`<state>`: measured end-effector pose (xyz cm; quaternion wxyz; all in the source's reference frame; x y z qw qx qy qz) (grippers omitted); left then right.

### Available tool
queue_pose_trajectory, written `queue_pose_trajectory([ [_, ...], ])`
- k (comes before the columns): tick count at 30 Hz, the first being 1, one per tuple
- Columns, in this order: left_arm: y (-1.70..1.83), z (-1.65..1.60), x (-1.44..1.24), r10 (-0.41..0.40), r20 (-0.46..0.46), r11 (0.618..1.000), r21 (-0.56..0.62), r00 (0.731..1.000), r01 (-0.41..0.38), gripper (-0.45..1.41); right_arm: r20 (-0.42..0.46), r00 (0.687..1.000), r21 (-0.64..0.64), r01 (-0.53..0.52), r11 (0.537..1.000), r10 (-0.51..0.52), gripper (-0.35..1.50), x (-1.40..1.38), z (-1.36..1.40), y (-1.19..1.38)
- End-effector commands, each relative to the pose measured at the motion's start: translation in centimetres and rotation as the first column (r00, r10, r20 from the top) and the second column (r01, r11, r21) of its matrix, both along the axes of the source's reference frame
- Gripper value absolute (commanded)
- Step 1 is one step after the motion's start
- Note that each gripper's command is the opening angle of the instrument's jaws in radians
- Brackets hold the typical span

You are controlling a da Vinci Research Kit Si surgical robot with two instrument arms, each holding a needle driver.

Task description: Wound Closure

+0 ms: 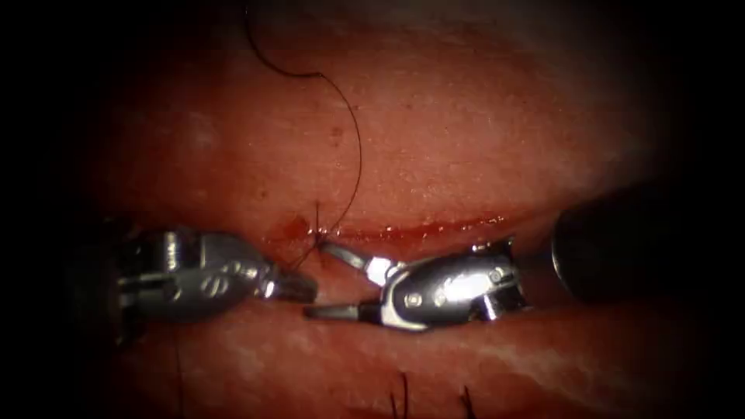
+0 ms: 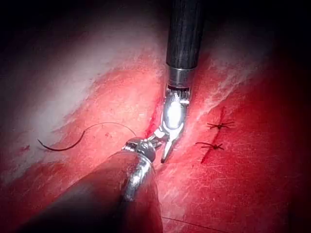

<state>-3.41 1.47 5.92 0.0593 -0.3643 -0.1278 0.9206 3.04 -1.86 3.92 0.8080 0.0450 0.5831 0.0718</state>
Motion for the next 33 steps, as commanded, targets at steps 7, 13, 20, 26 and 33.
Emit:
queue_pose_trajectory([
  [7, -0.08, 0.11, -0.09, -0.002, -0.004, 1.000, -0.003, 1.000, 0.002, -0.45, 0.006, 1.000, 0.007, -0.004, 1.000, 0.004, 0.99, 0.13, 0.04, -0.05],
  [13, -0.17, 0.15, -0.15, 0.001, 0.000, 1.000, 0.002, 1.000, -0.001, -0.45, 0.031, 0.999, 0.017, 0.007, 1.000, -0.007, 1.01, 0.37, 0.15, 0.05],
  [20, -0.24, 0.18, -0.18, 0.005, 0.004, 1.000, 0.005, 1.000, -0.005, -0.45, 0.036, 0.999, 0.020, 0.006, 1.000, -0.007, 1.03, 0.46, 0.23, 0.14],
  [26, -0.24, 0.19, -0.22, 0.008, 0.007, 1.000, 0.004, 1.000, -0.008, -0.45, 0.034, 0.999, 0.009, 0.013, 1.000, -0.013, 1.03, 0.47, 0.24, 0.15],
  [33, -0.23, 0.19, -0.27, 0.007, 0.007, 1.000, 0.006, 1.000, -0.007, -0.45, 0.019, 0.999, 0.005, 0.027, 1.000, -0.027, 1.03, 0.60, 0.19, 0.09],
])
